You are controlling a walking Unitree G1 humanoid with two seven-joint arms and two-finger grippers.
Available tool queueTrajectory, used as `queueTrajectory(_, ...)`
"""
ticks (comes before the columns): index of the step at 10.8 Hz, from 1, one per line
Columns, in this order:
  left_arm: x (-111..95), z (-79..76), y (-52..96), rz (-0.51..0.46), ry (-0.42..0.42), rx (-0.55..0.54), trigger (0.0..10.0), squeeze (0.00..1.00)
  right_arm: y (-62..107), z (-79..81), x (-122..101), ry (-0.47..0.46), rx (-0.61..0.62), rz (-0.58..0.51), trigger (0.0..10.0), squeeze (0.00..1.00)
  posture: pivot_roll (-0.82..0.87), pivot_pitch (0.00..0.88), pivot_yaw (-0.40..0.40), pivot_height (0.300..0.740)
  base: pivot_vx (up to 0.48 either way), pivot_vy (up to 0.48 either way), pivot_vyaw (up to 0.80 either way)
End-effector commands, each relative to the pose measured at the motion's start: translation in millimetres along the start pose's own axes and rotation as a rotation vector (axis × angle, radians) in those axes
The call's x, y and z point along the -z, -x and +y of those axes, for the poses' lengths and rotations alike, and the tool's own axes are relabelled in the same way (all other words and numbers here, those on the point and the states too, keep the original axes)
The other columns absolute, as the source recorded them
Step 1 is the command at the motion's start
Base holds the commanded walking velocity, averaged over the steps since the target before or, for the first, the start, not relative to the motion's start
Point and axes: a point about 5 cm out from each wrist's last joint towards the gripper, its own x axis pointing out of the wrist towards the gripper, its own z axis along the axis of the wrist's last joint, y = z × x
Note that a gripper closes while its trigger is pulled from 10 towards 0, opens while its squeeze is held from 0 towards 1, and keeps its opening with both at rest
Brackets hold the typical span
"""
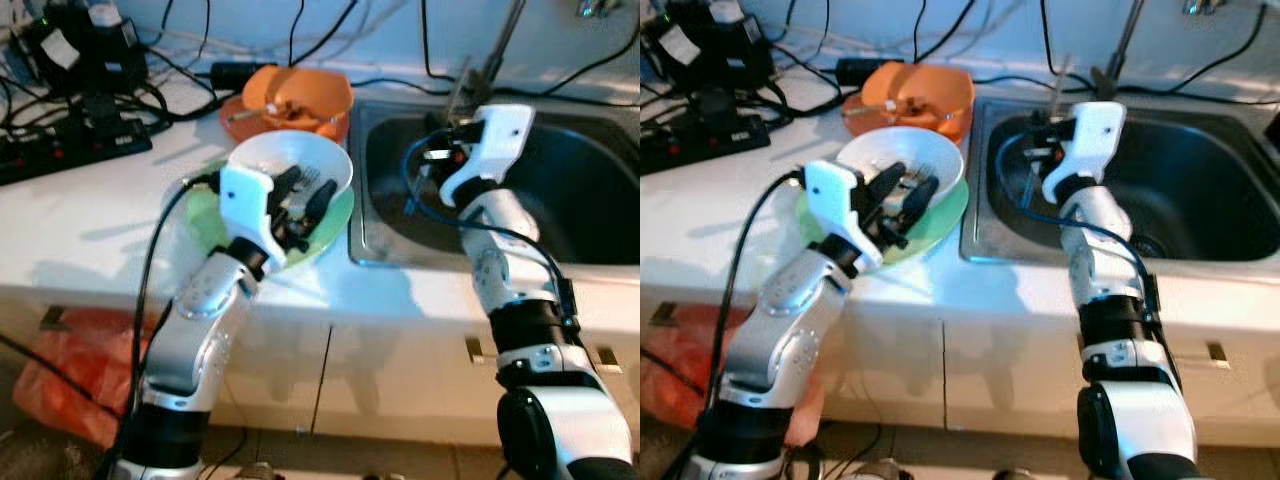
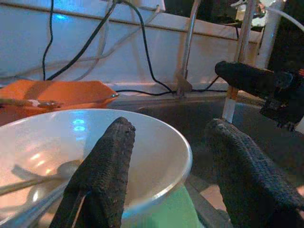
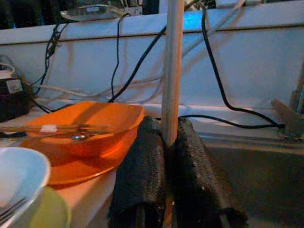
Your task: Kitchen organization
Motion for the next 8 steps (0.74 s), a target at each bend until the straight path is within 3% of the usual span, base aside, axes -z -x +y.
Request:
queueTrajectory(1, -3.0, -2.9, 0.4, -0.008, 0.000, 0.011, 10.0, 0.00, 1.7, -4.1, -2.5, 0.016, 0.018, 0.000, 10.0, 0.00, 0.10, 0.066, -0.013, 0.740, 0.000, 0.000, 0.00)
queueTrajectory(4, -6.8, 0.4, -0.8, -0.024, -0.017, -0.005, 10.0, 0.00, 1.7, -1.1, -3.3, 0.028, 0.003, -0.003, 10.0, 0.00, 0.09, 0.066, -0.014, 0.740, 0.000, -0.365, 0.00)
queueTrajectory(8, -6.2, -0.2, 0.4, -0.023, -0.015, -0.002, 10.0, 0.00, 4.5, 3.4, -1.6, 0.027, -0.012, -0.008, 10.0, 0.00, 0.09, 0.068, -0.013, 0.740, 0.292, -0.358, 0.00)
